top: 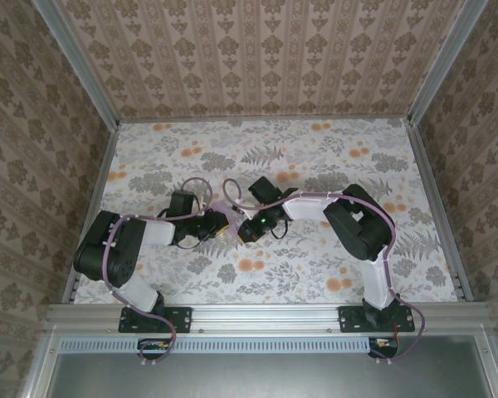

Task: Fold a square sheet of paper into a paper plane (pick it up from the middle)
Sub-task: Fold the wing for the fifth time at the center of the table.

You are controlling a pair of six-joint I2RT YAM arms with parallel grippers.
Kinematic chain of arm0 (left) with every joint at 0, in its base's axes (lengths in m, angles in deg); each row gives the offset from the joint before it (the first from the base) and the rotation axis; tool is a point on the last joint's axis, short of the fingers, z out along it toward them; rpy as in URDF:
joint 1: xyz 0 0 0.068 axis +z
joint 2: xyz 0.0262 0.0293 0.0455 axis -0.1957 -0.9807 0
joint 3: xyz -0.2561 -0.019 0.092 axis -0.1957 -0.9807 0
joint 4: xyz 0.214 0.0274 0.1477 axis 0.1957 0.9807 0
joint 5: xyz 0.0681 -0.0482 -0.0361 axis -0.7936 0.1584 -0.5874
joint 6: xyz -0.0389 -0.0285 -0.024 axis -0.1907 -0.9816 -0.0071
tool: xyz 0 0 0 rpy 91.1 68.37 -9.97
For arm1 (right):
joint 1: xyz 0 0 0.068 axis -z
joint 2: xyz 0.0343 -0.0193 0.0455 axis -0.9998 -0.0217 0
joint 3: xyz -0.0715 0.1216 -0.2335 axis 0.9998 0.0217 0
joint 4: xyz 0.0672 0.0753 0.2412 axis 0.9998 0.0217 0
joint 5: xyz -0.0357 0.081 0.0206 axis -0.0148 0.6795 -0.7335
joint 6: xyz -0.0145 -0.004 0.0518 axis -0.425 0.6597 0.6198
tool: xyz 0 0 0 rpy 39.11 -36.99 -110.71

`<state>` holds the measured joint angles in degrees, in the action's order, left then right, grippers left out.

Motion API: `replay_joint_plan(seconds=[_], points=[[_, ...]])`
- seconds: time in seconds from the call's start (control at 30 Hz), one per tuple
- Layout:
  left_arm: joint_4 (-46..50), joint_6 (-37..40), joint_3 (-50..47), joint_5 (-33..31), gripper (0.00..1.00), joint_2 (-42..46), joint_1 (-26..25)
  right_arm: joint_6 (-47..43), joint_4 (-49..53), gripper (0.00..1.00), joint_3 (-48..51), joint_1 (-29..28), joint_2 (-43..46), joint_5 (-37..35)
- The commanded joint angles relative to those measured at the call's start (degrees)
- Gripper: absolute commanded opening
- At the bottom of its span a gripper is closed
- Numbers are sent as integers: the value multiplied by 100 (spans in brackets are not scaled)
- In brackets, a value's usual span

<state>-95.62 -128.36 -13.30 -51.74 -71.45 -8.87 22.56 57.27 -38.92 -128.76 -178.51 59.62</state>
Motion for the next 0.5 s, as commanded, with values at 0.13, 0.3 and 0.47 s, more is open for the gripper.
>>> replay_joint_plan(seconds=[0.13,0.3,0.47], points=[[109,248,-71,-153,22,513,-163,187,-17,6,87,88,-84,224],[158,259,-63,-290,20,352,-304,269,12,5,54,116,-142,217],[57,209,-58,-333,18,123,-313,324,72,5,2,125,-187,207]])
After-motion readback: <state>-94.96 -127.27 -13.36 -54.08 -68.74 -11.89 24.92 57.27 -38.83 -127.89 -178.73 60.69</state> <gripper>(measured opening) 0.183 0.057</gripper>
